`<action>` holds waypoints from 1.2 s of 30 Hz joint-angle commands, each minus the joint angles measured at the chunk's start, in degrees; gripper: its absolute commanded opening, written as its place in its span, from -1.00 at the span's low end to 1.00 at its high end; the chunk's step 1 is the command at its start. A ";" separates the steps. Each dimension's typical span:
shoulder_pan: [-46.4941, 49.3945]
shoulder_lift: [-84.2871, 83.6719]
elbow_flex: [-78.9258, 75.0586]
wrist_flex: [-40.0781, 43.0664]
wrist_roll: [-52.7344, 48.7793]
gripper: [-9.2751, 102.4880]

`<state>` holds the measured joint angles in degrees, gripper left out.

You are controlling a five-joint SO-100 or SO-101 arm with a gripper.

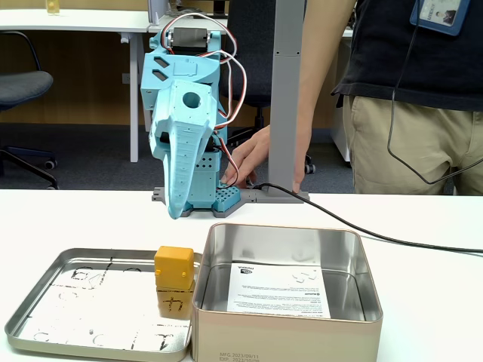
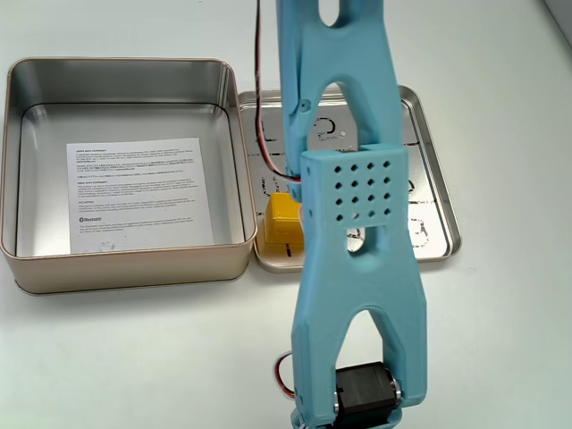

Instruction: Grasp a lego block and put it in the bin.

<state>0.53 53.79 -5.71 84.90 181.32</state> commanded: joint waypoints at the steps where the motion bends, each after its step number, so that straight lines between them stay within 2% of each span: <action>1: 0.97 3.08 -9.67 17.05 8.00 -0.84; 10: 0.88 3.34 -9.67 17.49 7.91 -0.84; 18: 3.52 10.99 -8.26 23.03 4.83 -0.84; 28: 3.60 40.43 33.75 21.88 4.22 -0.84; 30: 3.34 48.52 47.55 19.42 3.69 -0.84; 36: 1.58 62.67 73.39 12.04 2.02 -0.84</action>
<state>2.90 107.84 60.29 99.05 182.37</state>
